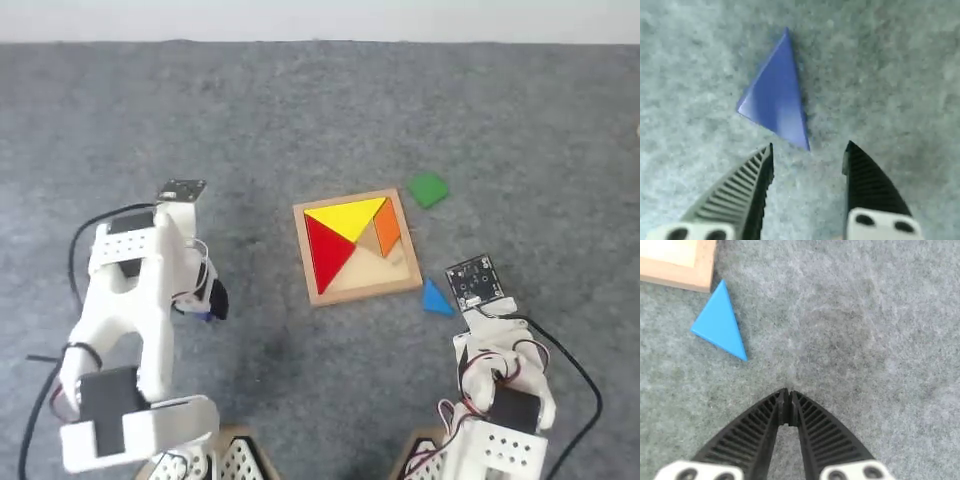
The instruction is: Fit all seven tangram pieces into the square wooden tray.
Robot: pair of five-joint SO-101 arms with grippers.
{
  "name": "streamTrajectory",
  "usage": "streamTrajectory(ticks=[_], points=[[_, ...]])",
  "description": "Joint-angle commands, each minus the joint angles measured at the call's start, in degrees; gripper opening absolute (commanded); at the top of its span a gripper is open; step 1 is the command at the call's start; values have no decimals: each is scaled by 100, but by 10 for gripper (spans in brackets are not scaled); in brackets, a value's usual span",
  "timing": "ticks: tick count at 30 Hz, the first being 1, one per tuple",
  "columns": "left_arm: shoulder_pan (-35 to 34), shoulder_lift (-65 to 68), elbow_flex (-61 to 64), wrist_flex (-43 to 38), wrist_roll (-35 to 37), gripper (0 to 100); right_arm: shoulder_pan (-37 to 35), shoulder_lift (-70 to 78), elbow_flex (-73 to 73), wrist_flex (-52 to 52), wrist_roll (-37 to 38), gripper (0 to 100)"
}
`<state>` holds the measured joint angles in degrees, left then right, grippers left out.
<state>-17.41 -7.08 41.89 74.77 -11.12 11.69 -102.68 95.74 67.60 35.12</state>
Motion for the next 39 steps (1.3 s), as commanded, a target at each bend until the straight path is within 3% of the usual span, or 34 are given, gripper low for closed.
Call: streamTrajectory(ticks=[1,14,22,39], points=[[26,-26,-75,-264,-35,222,-31,13,79,57,62,9],[-484,2171,-1596,-607,-88,222,-31,13,79,57,62,9],[-448,2189,-2167,-607,-237,197,-31,13,79,57,62,9],[-475,1662,-2176,-202,-413,234,-31,13,79,57,62,9]])
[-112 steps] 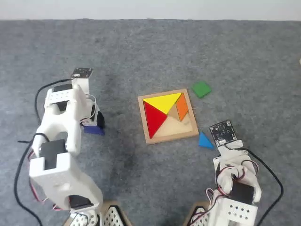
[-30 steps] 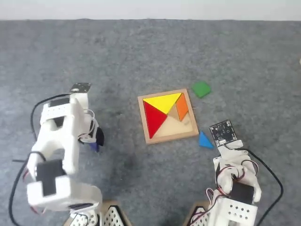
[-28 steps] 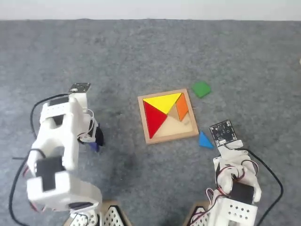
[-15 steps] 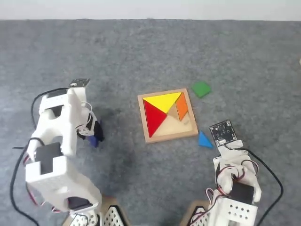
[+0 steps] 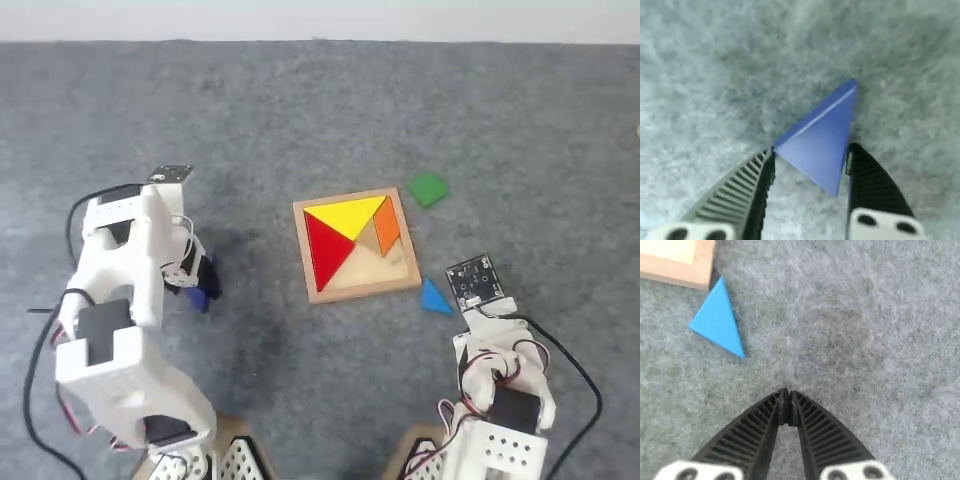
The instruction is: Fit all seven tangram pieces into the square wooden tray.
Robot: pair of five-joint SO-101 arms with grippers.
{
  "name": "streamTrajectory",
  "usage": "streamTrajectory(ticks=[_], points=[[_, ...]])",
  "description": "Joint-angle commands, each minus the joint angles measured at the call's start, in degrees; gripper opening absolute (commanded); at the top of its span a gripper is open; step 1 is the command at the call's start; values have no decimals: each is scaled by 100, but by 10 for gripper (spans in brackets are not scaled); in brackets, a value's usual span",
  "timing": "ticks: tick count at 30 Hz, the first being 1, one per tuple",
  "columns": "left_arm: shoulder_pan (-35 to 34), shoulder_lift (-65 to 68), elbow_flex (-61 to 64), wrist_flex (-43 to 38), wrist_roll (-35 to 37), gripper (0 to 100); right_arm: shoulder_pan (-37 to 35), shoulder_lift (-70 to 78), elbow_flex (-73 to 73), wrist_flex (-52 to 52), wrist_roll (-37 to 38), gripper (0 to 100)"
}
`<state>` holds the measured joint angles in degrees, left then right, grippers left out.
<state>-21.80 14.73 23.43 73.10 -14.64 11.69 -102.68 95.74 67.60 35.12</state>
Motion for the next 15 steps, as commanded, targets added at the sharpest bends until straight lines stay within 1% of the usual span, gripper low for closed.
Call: streamTrajectory(ticks=[1,8,15], points=[[9,-554,-321,-44,-62,234,-31,13,79,57,62,9],[114,-158,-303,-273,-62,233,-31,13,79,57,62,9],[70,62,-233,9,-62,232,-40,13,79,57,62,9]])
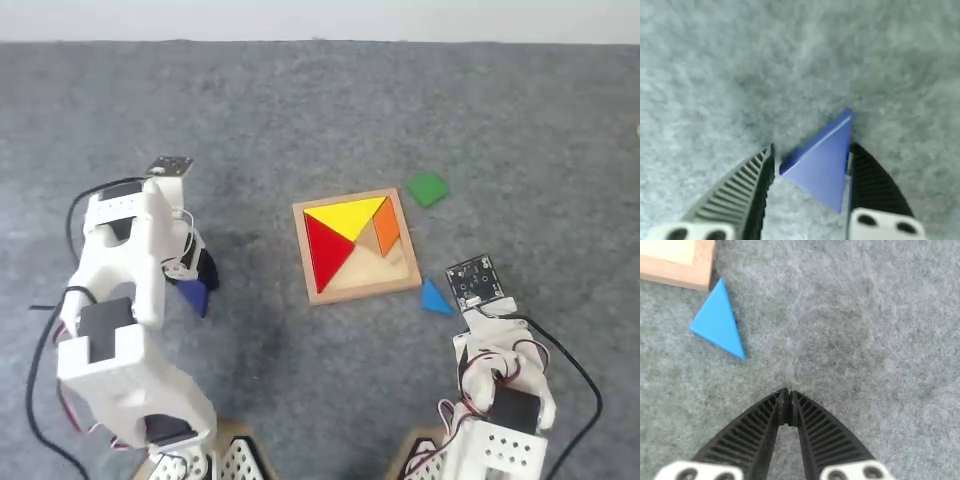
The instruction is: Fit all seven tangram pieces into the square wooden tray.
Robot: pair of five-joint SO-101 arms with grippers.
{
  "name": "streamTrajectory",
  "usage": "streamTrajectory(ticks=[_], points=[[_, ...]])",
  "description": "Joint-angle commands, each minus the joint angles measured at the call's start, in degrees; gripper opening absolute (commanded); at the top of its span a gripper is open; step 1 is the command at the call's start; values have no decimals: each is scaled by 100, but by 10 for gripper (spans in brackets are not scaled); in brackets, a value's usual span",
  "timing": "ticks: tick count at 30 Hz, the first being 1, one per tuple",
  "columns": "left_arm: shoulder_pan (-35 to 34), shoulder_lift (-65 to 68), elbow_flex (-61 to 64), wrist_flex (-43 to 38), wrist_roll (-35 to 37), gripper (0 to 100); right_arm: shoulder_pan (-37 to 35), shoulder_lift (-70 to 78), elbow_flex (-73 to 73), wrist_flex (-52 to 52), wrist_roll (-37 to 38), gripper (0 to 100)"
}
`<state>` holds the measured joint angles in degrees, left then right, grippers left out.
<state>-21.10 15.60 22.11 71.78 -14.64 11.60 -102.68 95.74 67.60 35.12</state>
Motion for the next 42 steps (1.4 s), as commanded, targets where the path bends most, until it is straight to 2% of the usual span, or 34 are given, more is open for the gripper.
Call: streamTrajectory(ticks=[1,6,9,15,19,26,31,35,39,42], points=[[0,-26,-31,114,-62,232,-31,13,79,57,62,9],[53,-18,321,-202,-53,227,-31,13,79,57,62,9],[62,-26,470,-255,-53,175,-31,13,79,57,62,9],[325,-88,418,-53,-18,115,-31,13,79,57,62,9],[695,-607,382,211,202,109,-31,13,79,57,62,9],[1512,-2022,382,1099,484,109,-31,13,79,57,62,9],[1969,-2497,66,1284,536,110,-31,13,79,57,62,9],[2778,-2286,-409,1248,519,110,66,-13,70,57,53,9],[3763,-1732,-866,1231,519,110,664,-48,53,-92,18,9],[4246,-1204,-1279,1064,448,110,963,-48,44,-189,-9,9]])
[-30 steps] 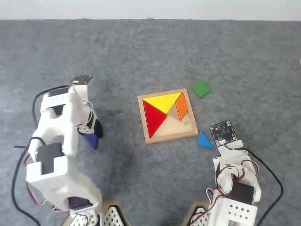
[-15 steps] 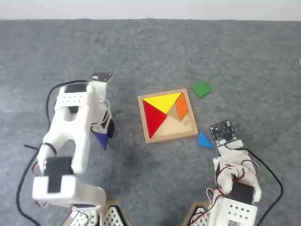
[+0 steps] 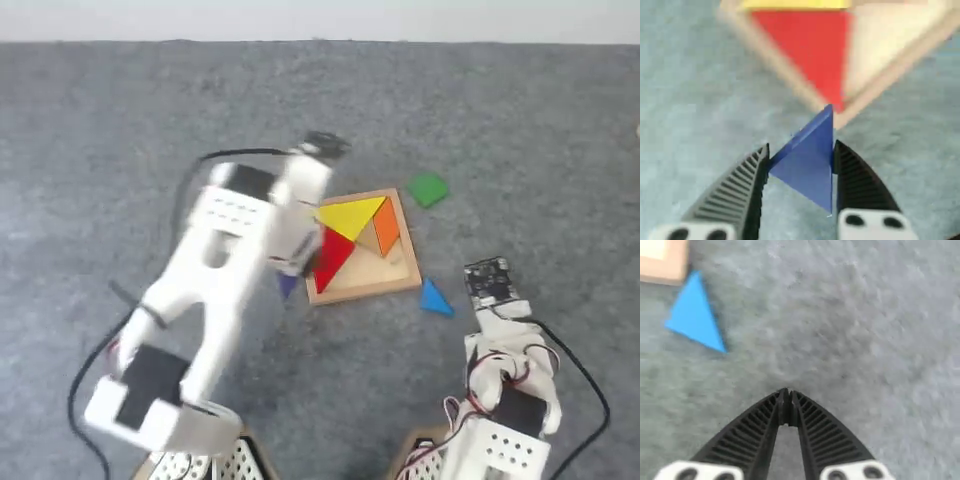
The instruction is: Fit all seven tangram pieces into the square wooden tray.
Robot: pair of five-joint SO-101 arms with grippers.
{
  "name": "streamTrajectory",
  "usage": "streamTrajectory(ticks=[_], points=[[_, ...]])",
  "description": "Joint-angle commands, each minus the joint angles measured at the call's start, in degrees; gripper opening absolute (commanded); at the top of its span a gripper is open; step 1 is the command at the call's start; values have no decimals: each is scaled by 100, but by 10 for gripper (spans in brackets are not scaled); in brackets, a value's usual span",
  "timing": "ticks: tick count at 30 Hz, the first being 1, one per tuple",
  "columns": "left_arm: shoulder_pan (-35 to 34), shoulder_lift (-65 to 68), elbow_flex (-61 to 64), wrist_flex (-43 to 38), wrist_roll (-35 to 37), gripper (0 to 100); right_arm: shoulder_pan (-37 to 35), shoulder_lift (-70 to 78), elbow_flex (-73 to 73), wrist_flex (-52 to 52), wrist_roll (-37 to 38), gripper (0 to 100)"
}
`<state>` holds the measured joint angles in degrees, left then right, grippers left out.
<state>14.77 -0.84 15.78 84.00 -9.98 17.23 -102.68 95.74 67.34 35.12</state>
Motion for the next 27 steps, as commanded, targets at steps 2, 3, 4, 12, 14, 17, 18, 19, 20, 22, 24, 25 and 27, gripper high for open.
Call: streamTrajectory(ticks=[2,3,4,12,14,17,18,19,20,22,24,25,27], points=[[870,800,-848,-360,-273,110,453,-48,18,-136,-185,9],[932,976,-963,-431,-369,110,453,-48,26,-136,-229,9],[967,1152,-1086,-466,-475,110,453,-48,62,-154,-211,9],[958,1767,-1613,-624,-976,111,488,-13,70,-127,-185,9],[923,1723,-1631,-624,-949,111,479,-4,70,-127,-185,9],[668,1609,-1613,-598,-958,111,479,-4,70,-127,-185,9],[510,1556,-1613,-571,-958,111,479,-4,70,-127,-185,9],[360,1495,-1613,-527,-958,111,479,-4,70,-127,-185,9],[211,1424,-1613,-510,-958,111,479,-4,70,-127,-185,9],[-26,1284,-1596,-396,-897,111,479,4,70,-127,-185,9],[-158,1187,-1596,-281,-677,111,479,4,70,-127,-185,9],[-193,1160,-1596,-220,-536,111,479,4,70,-127,-185,9],[-220,1108,-1578,-79,-325,111,479,4,70,-127,-185,9]])
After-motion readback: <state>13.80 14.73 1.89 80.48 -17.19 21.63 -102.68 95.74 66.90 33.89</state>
